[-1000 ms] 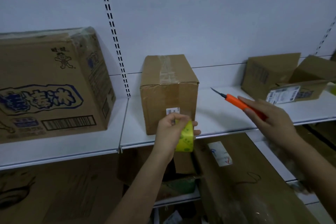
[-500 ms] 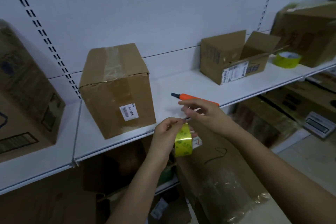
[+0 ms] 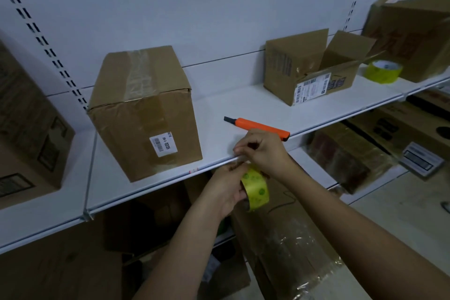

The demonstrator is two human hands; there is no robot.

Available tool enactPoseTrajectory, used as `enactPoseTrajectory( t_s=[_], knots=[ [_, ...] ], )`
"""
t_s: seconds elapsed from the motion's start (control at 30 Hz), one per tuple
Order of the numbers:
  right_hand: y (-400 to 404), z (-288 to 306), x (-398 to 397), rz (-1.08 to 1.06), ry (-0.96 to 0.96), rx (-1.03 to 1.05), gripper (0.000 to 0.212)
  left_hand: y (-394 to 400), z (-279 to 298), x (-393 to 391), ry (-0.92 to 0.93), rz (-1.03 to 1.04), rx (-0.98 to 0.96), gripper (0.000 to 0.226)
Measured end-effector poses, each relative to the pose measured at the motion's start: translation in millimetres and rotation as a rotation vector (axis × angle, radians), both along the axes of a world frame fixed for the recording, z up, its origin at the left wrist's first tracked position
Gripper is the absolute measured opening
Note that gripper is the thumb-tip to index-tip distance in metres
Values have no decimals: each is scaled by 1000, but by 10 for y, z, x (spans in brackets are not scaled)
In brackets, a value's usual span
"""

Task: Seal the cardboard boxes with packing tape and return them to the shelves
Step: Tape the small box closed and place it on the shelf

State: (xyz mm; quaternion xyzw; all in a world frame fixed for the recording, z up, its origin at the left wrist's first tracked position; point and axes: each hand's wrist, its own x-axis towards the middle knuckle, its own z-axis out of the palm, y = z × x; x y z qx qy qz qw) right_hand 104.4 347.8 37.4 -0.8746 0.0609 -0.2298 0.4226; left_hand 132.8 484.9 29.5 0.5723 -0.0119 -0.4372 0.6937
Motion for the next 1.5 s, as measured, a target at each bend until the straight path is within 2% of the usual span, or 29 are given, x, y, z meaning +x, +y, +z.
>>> enactPoseTrajectory(
  t_s=[0.1,0.3,0.53,0.63,0.67,0.77,0.9,1.0,1.1,1.17,1.2,1.27,1.33,1.37,1.4,1.5],
  knots=[
    [-7,17,98,23,19,5,10,11,-76,19,47,20,19,30],
    [-39,17,252,63,164,75,11,-3,-202,127,-9,37,49,29],
    [-64,-40,245,100,121,-11,8,32,-318,180,3,33,28,38],
    [-91,-68,246,112,105,-39,8,74,-291,207,-1,19,-3,30],
    [-93,-72,251,107,101,-48,10,93,-269,216,-1,15,-9,28],
    [-92,-65,306,39,97,-113,46,163,-248,254,22,40,-16,34],
    [-26,-42,342,3,108,-132,41,310,-269,307,7,134,1,44],
    [30,-42,265,-2,60,-106,35,525,-150,241,-77,50,166,49],
    [167,92,178,-37,-52,-76,27,894,236,131,-340,-223,423,43],
    [334,325,182,-47,-210,-93,24,1138,630,89,-660,-294,402,28],
    [430,468,215,-39,-285,-120,26,1237,860,84,-848,-222,352,21],
    [606,729,342,-7,-385,-177,37,1389,1312,145,-1257,112,270,18],
    [748,912,515,13,-404,-222,50,1460,1594,363,-1683,408,361,19],
    [800,970,603,24,-404,-240,54,1465,1649,521,-1810,453,450,23],
    [844,997,683,41,-410,-260,53,1456,1652,680,-1858,414,549,28],
    [913,961,838,116,-407,-261,42,1404,1517,927,-1824,137,815,48]
  ],
)
